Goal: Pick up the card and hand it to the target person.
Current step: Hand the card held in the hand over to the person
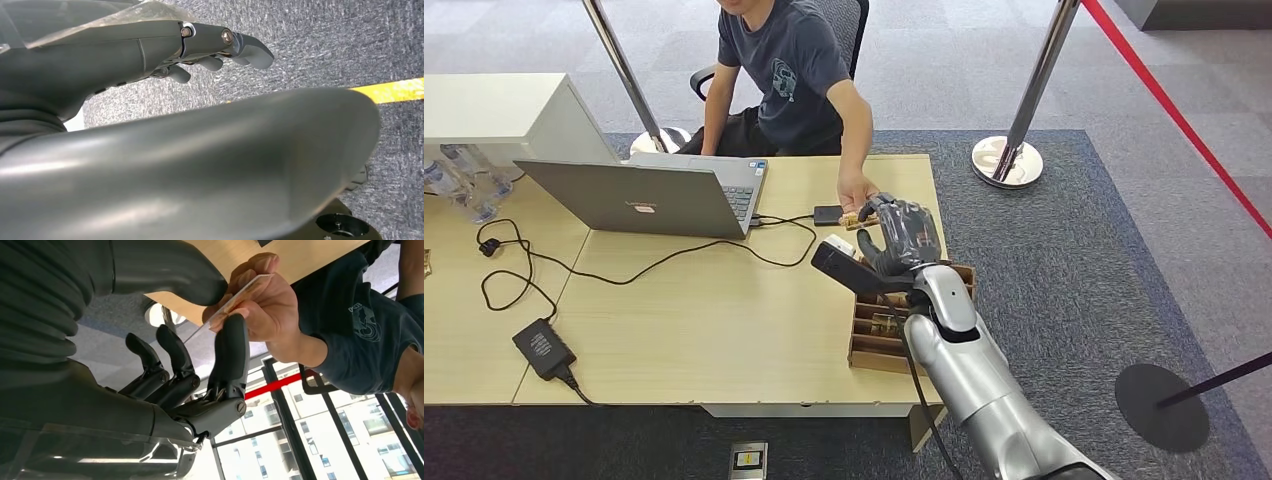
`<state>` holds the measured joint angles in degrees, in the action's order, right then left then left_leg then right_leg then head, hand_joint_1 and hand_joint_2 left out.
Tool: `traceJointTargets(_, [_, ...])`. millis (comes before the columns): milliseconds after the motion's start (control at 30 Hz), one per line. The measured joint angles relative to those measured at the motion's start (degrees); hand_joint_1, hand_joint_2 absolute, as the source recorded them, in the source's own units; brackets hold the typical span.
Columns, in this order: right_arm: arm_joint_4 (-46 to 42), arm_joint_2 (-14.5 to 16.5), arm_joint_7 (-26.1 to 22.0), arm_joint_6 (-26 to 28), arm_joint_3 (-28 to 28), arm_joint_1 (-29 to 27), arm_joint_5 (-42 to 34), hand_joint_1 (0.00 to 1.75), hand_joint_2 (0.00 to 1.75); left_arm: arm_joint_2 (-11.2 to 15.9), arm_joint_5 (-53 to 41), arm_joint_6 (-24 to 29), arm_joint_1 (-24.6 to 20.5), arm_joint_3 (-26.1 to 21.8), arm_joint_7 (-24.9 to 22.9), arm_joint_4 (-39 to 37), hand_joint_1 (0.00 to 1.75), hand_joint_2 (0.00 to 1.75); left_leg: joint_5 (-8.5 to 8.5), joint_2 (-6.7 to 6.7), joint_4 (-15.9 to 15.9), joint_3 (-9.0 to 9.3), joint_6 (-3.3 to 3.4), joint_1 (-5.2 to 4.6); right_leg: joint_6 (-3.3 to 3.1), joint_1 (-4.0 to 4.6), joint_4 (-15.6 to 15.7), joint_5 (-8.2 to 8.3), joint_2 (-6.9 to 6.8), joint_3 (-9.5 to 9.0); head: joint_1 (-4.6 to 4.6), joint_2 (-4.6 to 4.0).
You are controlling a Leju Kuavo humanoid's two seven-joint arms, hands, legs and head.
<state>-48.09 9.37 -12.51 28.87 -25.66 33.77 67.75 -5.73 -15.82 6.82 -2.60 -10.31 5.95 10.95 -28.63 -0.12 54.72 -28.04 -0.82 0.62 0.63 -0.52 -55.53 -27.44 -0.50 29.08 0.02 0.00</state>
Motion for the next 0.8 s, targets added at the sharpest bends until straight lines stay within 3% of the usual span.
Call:
traceJointTargets(200, [-6.4, -0.6, 0.6, 0.8, 0.0, -4.7, 1.5, 0.00, 1.75, 0.0, -0.2, 0.0, 0.1, -0.4, 0.2, 0.0, 0.00, 0.00, 0.00, 0.00, 0.0, -0.04, 0.00, 0.00, 0.00, 0.00, 0.0, 0.00, 0.00, 0.07, 0.00, 0.00])
traceJointTargets(400, [-18.8, -3.0, 0.4, 4.0, 0.2, -13.8, 0.5, 0.00, 1.75, 0.1, -0.3, 0.1, 0.2, -0.9, 0.0, 0.0, 0.00, 0.00, -0.01, -0.03, 0.0, -0.10, 0.00, -0.01, 0.00, 0.00, 0.0, -0.01, 0.00, 0.12, 0.00, -0.01])
traceJointTargets(633, [-33.7, -5.8, -3.8, 9.2, 3.6, -26.4, -9.3, 0.00, 1.75, 0.1, 0.2, 1.0, 0.4, -1.9, -0.7, 0.0, 0.00, 0.00, -0.04, -0.03, 0.0, -0.14, 0.01, -0.01, 0.01, -0.01, 0.1, -0.01, 0.00, 0.16, 0.00, 0.00])
traceJointTargets(800, [-40.6, -6.1, -6.8, 9.1, 8.4, -35.4, -16.6, 0.00, 1.75, 0.0, 0.6, 1.3, 0.4, -3.1, -0.8, 0.0, 0.00, 0.00, -0.05, -0.02, 0.0, -0.17, 0.00, 0.00, 0.01, -0.01, 0.1, -0.01, 0.00, 0.19, 0.00, -0.02])
